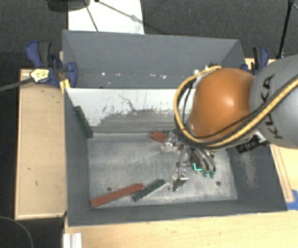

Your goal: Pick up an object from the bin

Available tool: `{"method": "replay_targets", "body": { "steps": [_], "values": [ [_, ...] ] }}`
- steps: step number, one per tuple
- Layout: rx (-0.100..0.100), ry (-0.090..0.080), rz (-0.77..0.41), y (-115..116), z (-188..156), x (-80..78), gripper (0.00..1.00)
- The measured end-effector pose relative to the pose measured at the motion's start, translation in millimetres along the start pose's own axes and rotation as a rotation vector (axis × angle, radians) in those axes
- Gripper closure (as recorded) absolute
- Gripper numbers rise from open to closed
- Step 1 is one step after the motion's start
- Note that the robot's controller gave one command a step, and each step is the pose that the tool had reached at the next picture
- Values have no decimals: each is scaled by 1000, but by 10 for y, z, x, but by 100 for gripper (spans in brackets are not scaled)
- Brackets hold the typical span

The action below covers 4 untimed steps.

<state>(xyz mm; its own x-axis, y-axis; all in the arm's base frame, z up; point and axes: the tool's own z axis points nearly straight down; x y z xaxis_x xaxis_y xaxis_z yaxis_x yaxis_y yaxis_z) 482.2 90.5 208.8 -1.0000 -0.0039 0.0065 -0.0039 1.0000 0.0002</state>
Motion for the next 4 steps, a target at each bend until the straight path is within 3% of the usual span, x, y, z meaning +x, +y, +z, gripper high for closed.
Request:
{"method": "replay_targets", "body": {
  "steps": [1, 2, 3, 4],
  "values": [
    [-1, -8, 4, -6, -40, -18, 0],
    [-2, -15, -11, -9, 539, -176, 0],
    [1, -6, -298, -233, 1277, -419, 100],
    [0, -6, -293, -232, 1277, -419, 0]
  ]
}}
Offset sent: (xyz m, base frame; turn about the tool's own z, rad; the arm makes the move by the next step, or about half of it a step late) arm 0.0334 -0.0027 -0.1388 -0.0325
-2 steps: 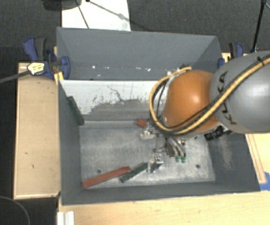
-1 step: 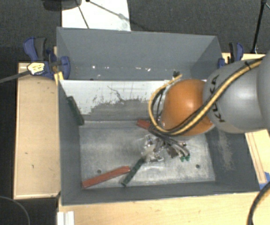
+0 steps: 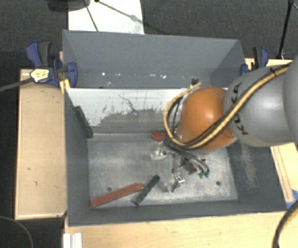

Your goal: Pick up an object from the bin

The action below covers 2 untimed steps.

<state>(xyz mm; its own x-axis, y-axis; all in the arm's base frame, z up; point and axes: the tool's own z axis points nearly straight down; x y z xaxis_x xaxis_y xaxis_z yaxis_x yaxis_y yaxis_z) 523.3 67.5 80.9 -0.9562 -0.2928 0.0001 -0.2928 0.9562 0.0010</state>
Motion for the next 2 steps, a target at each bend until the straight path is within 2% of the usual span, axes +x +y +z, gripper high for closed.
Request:
{"method": "replay_targets", "body": {
  "steps": [1, 2],
  "values": [
    [0, 0, 2, 0, 0, 0, 0],
    [3, -19, -200, 556, 57, -205, 100]
  ]
}}
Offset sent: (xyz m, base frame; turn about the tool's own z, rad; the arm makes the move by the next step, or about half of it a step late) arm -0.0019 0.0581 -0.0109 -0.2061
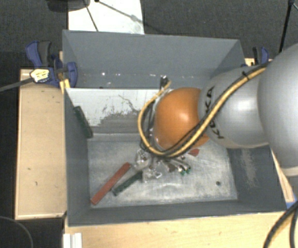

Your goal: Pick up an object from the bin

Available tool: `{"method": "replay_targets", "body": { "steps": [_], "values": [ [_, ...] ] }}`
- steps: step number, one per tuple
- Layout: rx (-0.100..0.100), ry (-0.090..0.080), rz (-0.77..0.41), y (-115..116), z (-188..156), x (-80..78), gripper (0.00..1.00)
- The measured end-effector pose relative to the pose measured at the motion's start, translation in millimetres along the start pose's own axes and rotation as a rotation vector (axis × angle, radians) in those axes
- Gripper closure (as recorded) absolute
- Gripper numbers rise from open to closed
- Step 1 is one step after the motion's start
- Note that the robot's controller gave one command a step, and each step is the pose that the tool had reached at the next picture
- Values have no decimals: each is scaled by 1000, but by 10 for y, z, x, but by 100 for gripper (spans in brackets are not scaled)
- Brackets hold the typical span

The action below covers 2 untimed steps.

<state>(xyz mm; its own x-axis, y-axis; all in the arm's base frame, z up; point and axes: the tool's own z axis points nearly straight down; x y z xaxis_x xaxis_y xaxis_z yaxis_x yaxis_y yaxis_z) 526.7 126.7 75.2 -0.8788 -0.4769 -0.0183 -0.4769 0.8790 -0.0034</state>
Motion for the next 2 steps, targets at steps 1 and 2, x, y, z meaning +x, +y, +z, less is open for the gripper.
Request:
{"method": "replay_targets", "body": {
  "steps": [1, 2],
  "values": [
    [0, 0, 2, 0, 0, 0, 100],
    [-5, 17, -65, 26, -1961, -119, 100]
  ]
}}
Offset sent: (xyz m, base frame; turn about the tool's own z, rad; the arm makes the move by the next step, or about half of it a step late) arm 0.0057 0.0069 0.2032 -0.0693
